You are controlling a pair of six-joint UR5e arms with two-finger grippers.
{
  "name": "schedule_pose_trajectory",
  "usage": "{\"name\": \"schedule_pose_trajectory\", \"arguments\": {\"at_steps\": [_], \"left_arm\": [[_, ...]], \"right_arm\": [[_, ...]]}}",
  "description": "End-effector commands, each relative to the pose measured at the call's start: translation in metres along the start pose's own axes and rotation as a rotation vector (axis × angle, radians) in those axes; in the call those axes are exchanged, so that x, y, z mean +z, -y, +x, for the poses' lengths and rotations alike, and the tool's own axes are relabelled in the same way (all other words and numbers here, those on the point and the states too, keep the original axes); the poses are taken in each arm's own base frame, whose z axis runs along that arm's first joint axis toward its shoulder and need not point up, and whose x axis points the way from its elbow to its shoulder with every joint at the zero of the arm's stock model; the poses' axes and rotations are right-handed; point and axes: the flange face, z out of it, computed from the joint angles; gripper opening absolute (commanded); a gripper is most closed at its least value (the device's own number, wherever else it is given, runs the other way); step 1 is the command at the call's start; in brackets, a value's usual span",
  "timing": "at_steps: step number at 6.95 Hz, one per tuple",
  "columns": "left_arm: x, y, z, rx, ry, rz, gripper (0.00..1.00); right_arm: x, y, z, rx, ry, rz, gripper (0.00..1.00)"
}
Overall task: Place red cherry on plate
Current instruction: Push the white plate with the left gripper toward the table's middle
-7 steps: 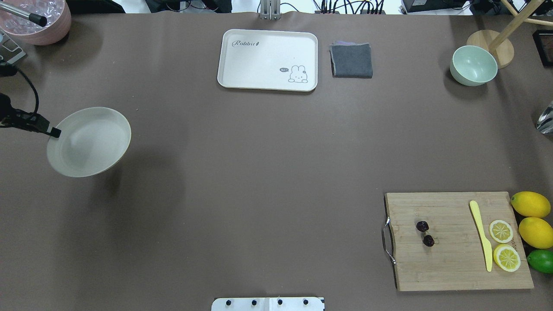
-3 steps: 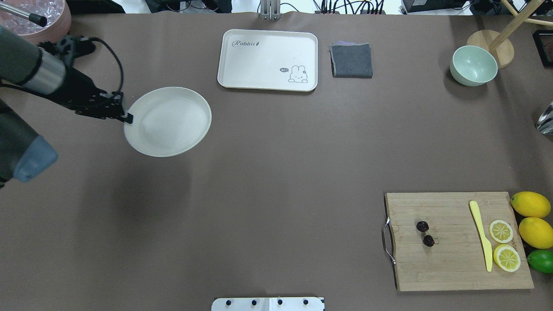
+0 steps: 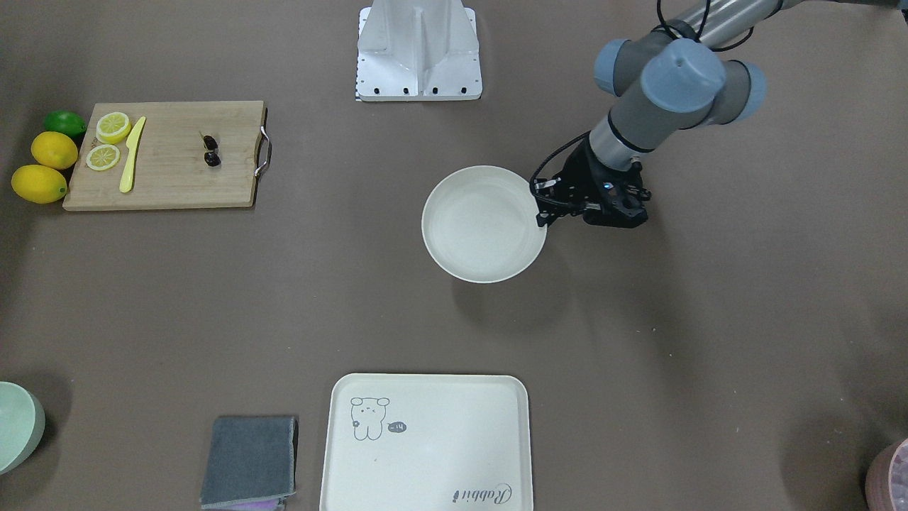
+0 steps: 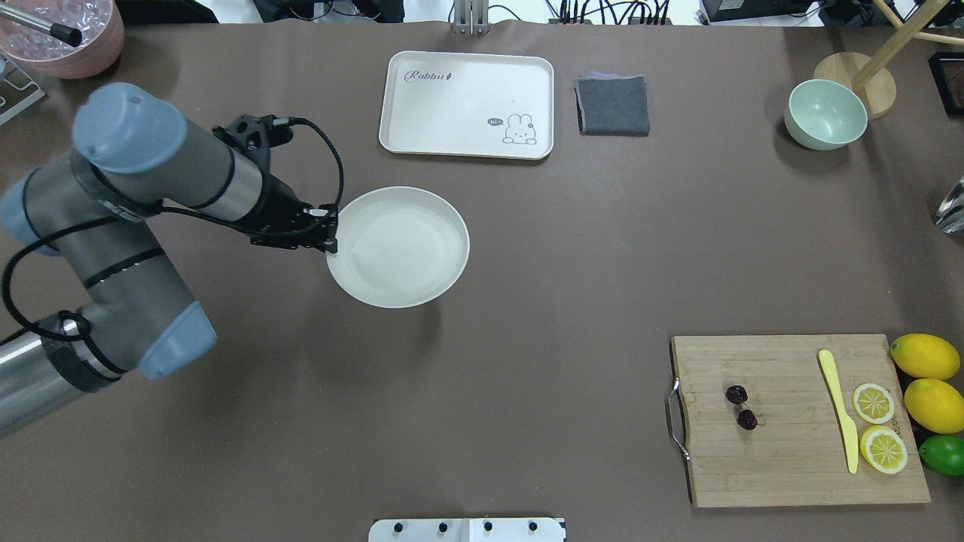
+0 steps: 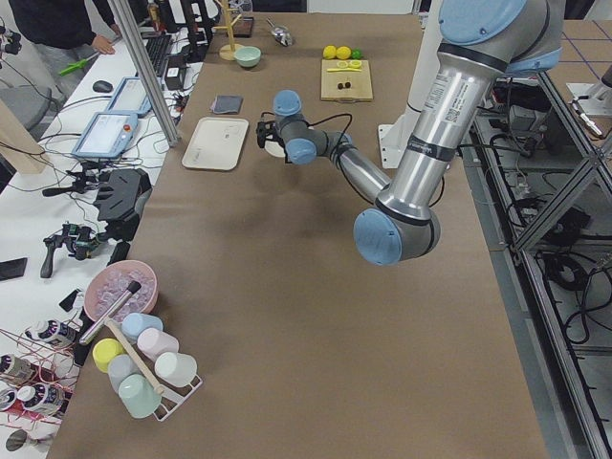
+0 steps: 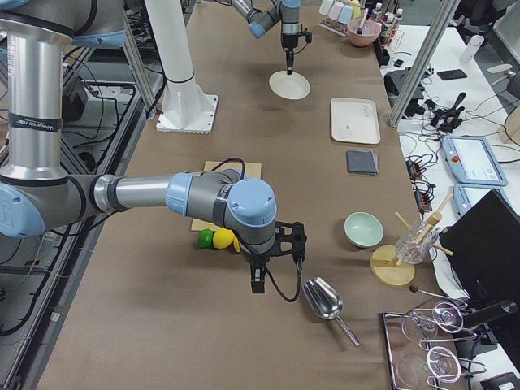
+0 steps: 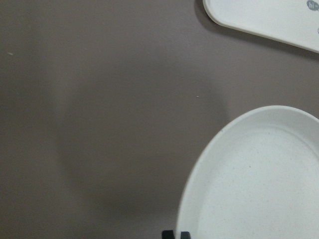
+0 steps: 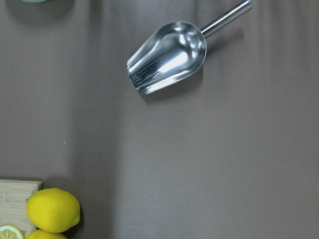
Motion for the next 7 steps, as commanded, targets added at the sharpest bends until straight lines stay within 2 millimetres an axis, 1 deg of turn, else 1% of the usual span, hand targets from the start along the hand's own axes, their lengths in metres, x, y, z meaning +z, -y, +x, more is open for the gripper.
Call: {"name": "schedule_pose_trajectory", "arguments": {"at_steps": [1, 2, 3, 4, 5, 7], "left_arm": [[0.044, -0.056, 0.054, -0.010, 0.021, 0.030, 0.00], [0.058, -0.074, 0.062, 0.003, 0.029, 0.042, 0.00], [0.072, -0.082, 0.064, 0.009, 0.044, 0.037, 0.00], [0.081, -0.089, 0.067, 0.019, 0.049, 0.049, 0.00], [0.087, -0.087, 0.073, 0.027, 0.051, 0.049, 0.00], [0.084, -0.078, 0.070, 0.082, 0.042, 0.064, 0.00]], "right_arm": [[0.000, -0.001, 0.001, 0.003, 0.000, 0.000, 1.00], [0.001, -0.003, 0.002, 0.007, 0.003, -0.001, 1.00], [0.001, -0.005, 0.003, 0.010, 0.001, -0.001, 1.00], [0.000, -0.005, 0.004, 0.012, 0.001, 0.001, 1.00], [-0.001, -0.007, 0.006, 0.018, 0.000, 0.004, 1.00], [-0.005, -0.009, 0.010, 0.026, -0.001, 0.014, 1.00]]}}
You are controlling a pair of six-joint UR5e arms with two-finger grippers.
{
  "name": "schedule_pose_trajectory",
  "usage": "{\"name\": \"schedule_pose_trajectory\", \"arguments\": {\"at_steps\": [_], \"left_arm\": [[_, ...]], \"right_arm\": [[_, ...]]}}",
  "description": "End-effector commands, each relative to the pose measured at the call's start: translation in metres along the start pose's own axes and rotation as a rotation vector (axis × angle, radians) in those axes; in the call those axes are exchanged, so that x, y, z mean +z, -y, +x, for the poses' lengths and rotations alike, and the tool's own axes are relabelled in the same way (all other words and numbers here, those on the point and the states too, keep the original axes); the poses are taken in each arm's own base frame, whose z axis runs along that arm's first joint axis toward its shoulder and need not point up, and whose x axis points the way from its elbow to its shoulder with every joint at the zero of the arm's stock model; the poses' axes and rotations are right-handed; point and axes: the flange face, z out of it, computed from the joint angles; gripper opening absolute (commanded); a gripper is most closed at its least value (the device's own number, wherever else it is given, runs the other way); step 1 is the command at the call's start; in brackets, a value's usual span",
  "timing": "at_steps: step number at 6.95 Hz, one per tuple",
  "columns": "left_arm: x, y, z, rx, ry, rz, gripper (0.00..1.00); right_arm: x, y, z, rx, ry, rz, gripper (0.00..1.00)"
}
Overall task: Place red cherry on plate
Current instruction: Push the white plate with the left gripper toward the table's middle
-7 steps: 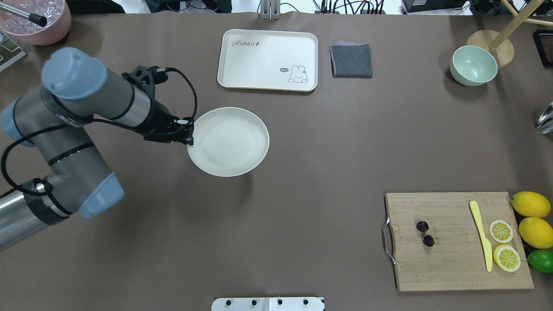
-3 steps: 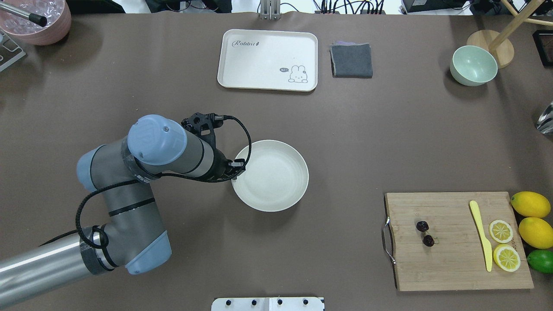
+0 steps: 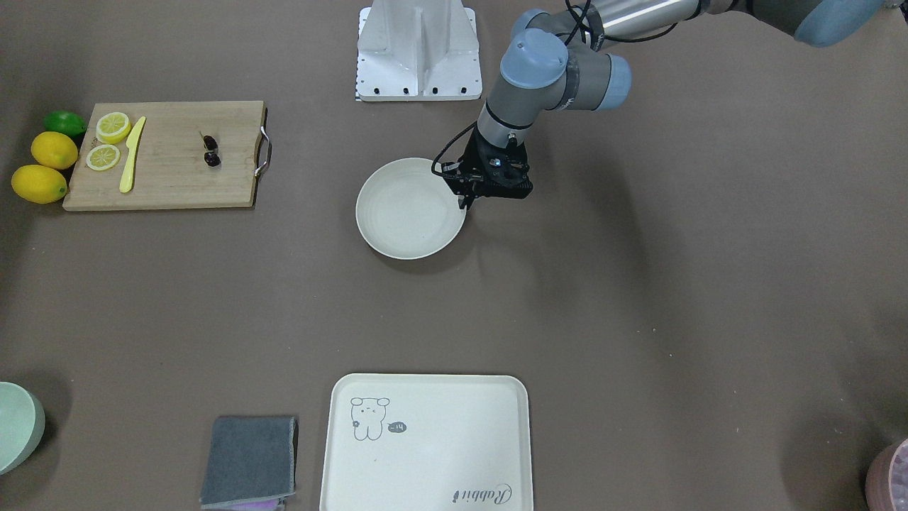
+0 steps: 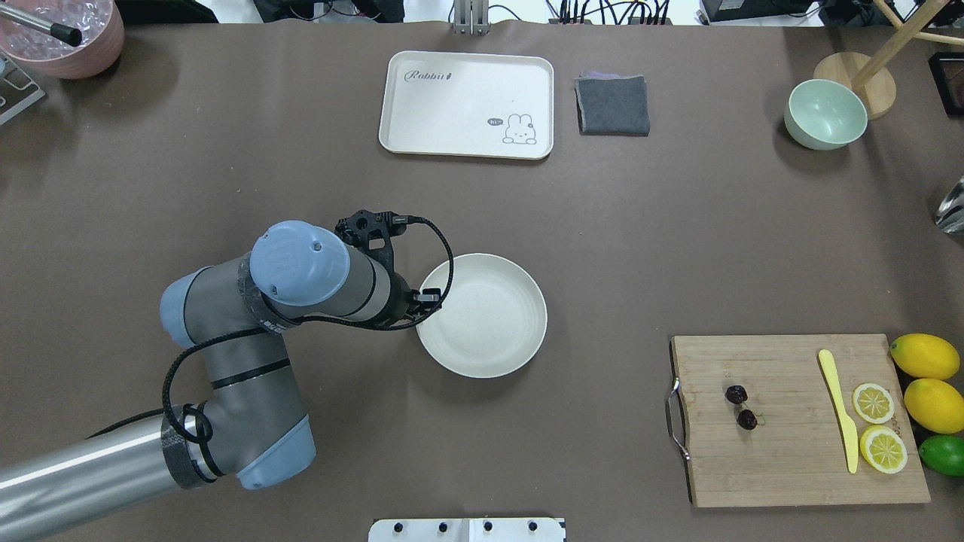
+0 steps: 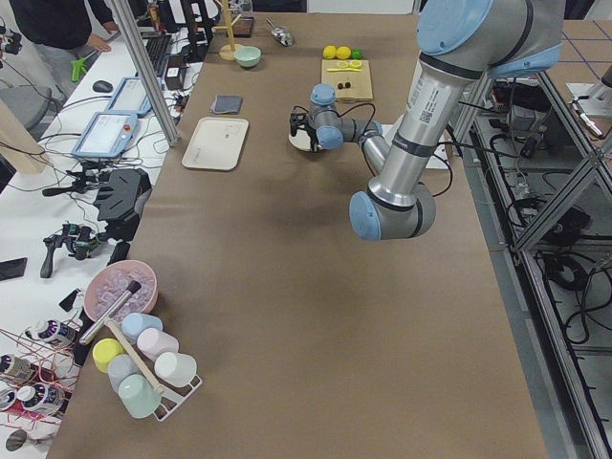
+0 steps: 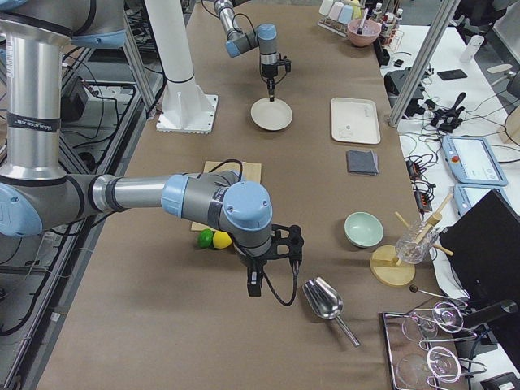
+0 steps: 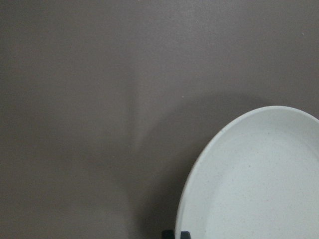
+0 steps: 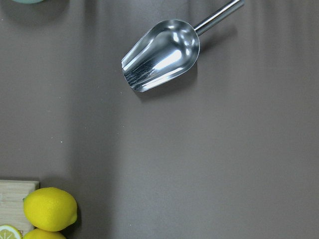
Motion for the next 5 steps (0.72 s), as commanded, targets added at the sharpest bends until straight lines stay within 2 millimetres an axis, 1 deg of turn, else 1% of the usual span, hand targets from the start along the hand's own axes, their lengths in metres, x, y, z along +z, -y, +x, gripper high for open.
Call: {"name": "schedule_pose_trajectory", "arguments": {"at_steps": [1, 2, 3, 4, 5], "left_arm": [[0.008, 0.008, -0.007, 0.046, 0.013, 0.005, 0.36], [0.009, 0.009, -0.008, 0.052, 0.015, 0.006, 0.80], [0.004, 0.016, -0.011, 0.048, 0.013, 0.013, 0.97], [-0.017, 0.040, -0.021, 0.041, -0.002, -0.004, 0.97], [-0.053, 0.060, -0.056, 0.041, -0.024, -0.035, 0.97]], "right_arm": [[-0.004, -0.003, 0.004, 0.009, -0.001, 0.010, 1.00], [-0.005, -0.005, 0.005, 0.011, -0.001, 0.012, 1.00], [-0.007, -0.003, 0.003, 0.007, -0.002, 0.016, 1.00], [-0.014, 0.003, -0.001, 0.000, -0.004, 0.027, 1.00], [-0.026, 0.017, -0.009, -0.019, -0.006, 0.046, 1.00]]}}
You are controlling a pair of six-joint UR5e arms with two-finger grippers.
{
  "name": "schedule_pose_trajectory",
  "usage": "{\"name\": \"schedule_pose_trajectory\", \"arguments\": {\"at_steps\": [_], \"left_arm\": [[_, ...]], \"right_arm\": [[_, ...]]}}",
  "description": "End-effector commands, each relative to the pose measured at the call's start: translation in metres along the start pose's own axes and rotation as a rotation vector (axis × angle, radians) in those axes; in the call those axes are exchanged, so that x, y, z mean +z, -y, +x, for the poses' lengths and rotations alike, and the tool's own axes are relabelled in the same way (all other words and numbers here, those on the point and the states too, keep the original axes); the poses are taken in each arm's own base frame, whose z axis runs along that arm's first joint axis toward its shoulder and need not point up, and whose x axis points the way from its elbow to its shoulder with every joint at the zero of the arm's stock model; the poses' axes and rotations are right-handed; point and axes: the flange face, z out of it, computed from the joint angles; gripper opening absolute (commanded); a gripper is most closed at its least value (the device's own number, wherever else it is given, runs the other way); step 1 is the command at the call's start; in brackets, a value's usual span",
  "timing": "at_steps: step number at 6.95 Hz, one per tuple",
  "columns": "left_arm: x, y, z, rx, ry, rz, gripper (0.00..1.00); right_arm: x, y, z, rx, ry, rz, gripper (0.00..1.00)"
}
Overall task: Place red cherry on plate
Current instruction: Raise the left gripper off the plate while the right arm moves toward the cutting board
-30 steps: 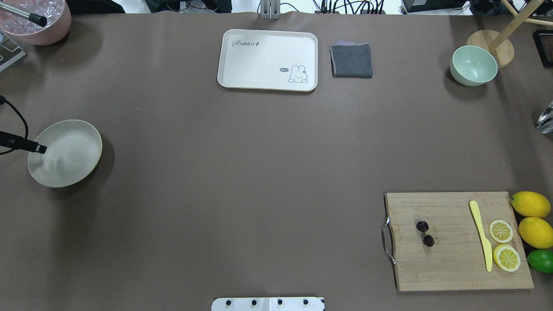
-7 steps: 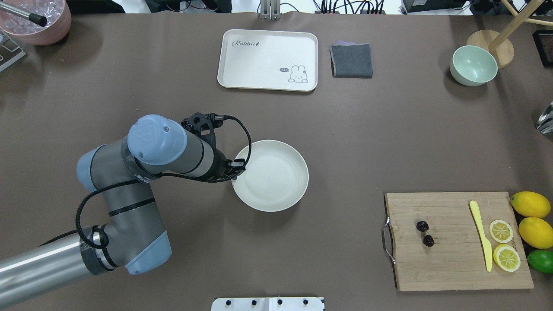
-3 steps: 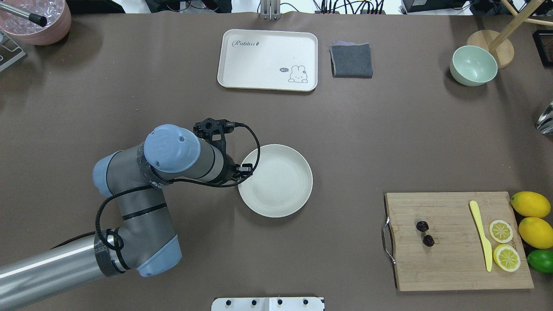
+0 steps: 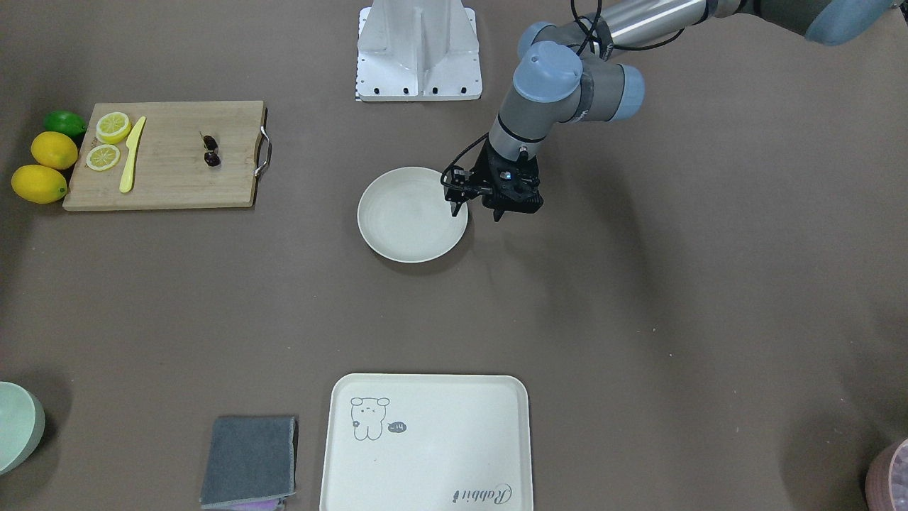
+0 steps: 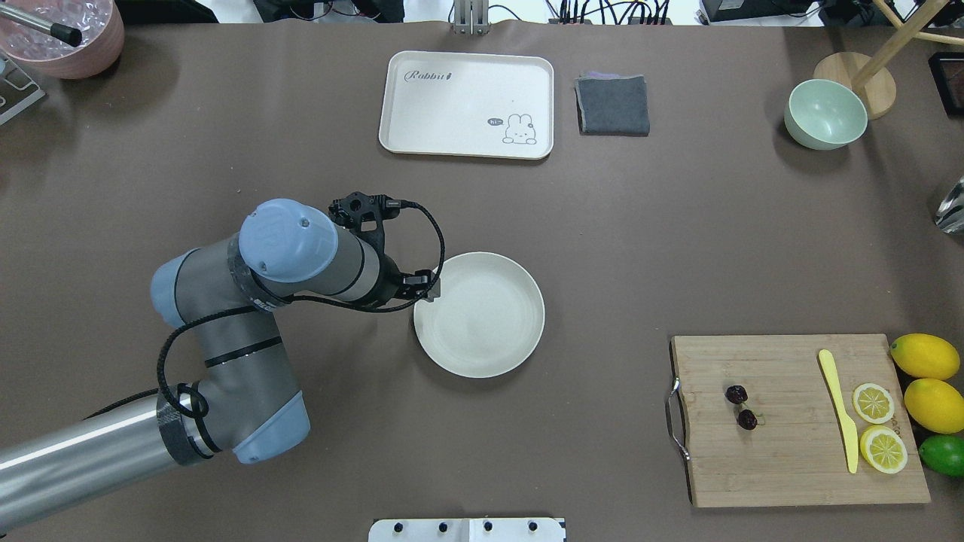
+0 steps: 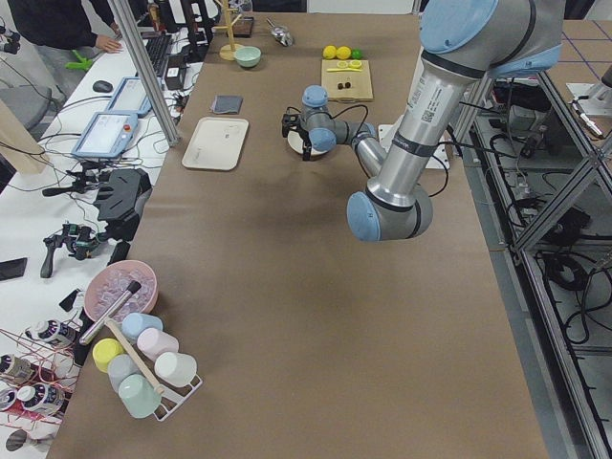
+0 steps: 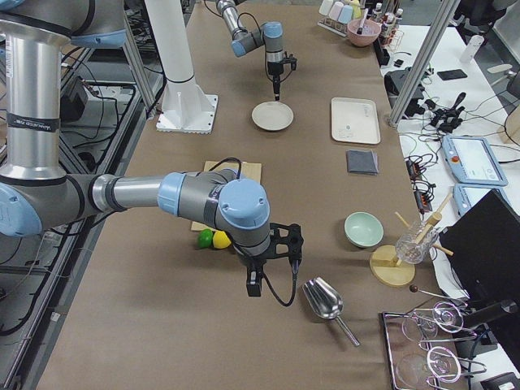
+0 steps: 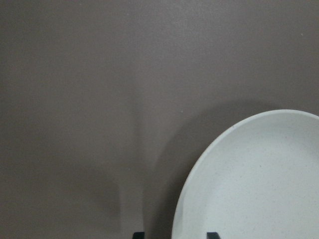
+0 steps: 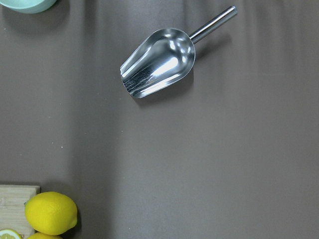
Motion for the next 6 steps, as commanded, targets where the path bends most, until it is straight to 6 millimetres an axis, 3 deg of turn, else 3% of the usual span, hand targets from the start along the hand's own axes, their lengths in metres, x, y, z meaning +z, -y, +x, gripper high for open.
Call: {"name": "schedule_pose_trajectory", "arguments": {"at_steps": [1, 2, 3, 4, 6], "left_arm": [[-0.079, 0.033, -0.070, 0.012, -0.047, -0.036, 0.97], [-0.125, 0.047, -0.110, 0.038, -0.080, -0.061, 0.97], [-0.166, 0.059, -0.134, 0.049, -0.111, -0.051, 0.97], [-0.186, 0.063, -0.160, 0.082, -0.112, -0.048, 0.97], [-0.223, 0.076, -0.210, 0.129, -0.126, -0.047, 0.97]], "right_arm": [[-0.019, 0.039, -0.028, -0.029, 0.006, 0.007, 1.00], [-0.027, 0.053, -0.049, -0.031, 0.028, 0.005, 1.00], [-0.034, 0.047, -0.095, -0.026, 0.024, 0.019, 1.00], [-0.036, 0.035, -0.150, 0.003, 0.023, 0.017, 1.00], [-0.029, 0.018, -0.220, -0.120, 0.073, -0.013, 1.00]]}}
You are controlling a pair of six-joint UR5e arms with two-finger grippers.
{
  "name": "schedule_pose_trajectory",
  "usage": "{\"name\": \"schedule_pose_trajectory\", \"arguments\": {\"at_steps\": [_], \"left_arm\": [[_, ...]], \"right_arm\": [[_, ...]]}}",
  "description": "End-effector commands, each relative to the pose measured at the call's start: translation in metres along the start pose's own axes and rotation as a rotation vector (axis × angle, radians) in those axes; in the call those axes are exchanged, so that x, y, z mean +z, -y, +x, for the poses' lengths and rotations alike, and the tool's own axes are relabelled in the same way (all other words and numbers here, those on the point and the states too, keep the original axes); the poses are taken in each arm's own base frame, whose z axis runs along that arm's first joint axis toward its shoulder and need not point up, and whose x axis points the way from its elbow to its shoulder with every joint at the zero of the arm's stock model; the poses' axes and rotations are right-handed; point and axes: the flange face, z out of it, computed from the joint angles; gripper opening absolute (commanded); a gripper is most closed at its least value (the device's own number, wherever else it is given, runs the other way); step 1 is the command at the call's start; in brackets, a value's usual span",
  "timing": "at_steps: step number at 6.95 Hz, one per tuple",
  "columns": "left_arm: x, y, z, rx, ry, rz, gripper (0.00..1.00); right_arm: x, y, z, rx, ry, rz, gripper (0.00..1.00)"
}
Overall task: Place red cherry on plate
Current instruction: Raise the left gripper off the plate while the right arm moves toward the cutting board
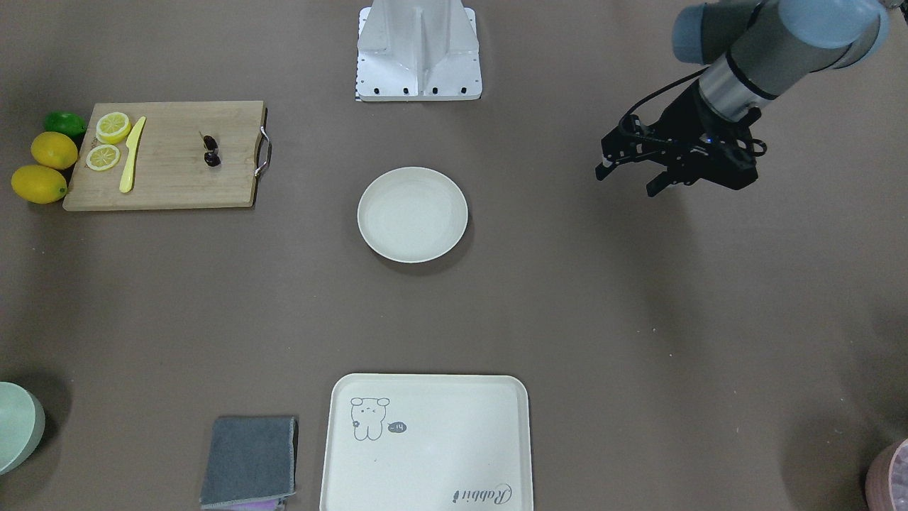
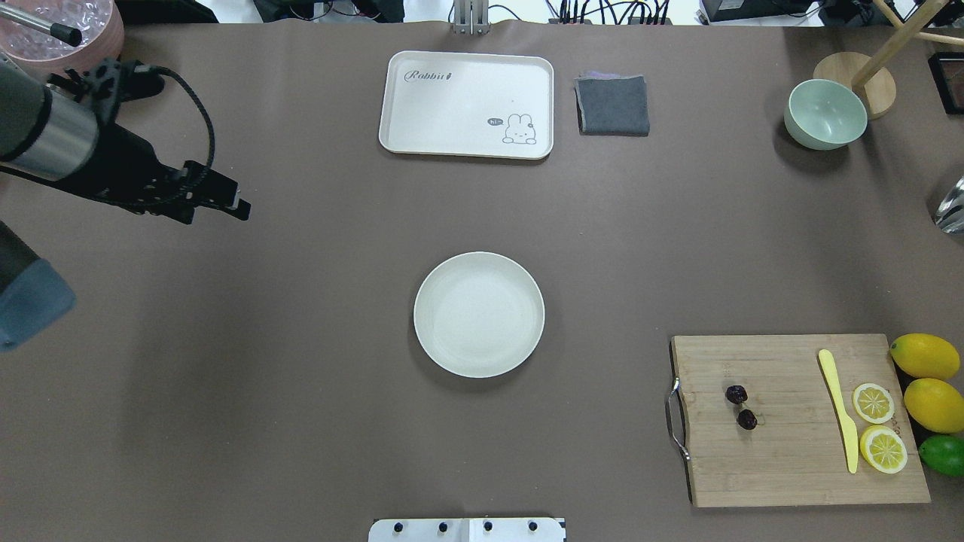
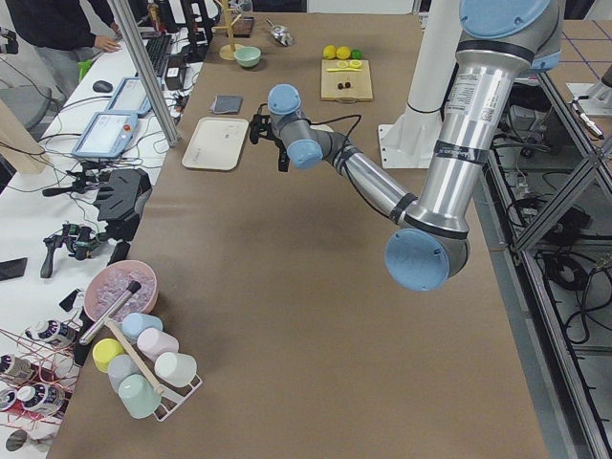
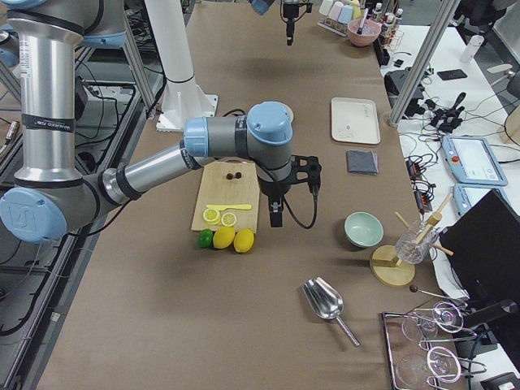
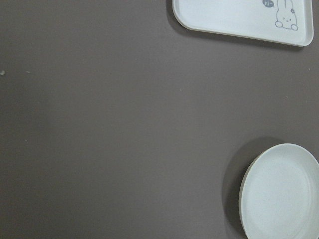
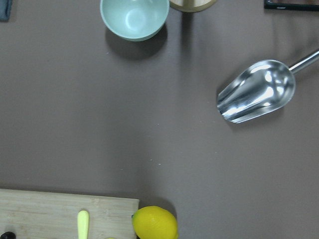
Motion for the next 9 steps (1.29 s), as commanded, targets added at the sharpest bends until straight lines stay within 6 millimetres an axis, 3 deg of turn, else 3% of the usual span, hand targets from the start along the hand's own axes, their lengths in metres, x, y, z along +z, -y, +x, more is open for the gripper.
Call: {"name": "schedule_pose_trajectory", "arguments": {"at_steps": [1, 2, 4, 5, 7, 9], "left_arm": [[-0.030, -0.005, -0.054, 0.051, 0.018, 0.001, 0.97], [-0.036, -0.008, -0.072, 0.079, 0.026, -0.005, 0.97], [-0.061, -0.004, -0.080, 0.061, -0.014, -0.004, 0.97], [-0.061, -0.003, -0.080, 0.065, -0.015, -0.002, 0.97], [-0.052, 0.010, -0.073, 0.082, -0.021, -0.007, 0.97], [-0.054, 0.015, -0.063, 0.109, -0.033, -0.001, 0.97]], "right_arm": [[0.013, -0.012, -0.071, -0.064, 0.036, -0.043, 1.00], [0.031, -0.010, -0.098, -0.045, 0.047, -0.060, 1.00], [0.086, -0.017, -0.168, 0.031, 0.026, -0.086, 0.99], [0.112, -0.029, -0.187, -0.005, -0.004, -0.106, 0.98], [0.169, -0.064, -0.243, 0.090, -0.046, -0.097, 0.94], [0.194, -0.084, -0.269, 0.102, -0.066, -0.105, 0.96]]}}
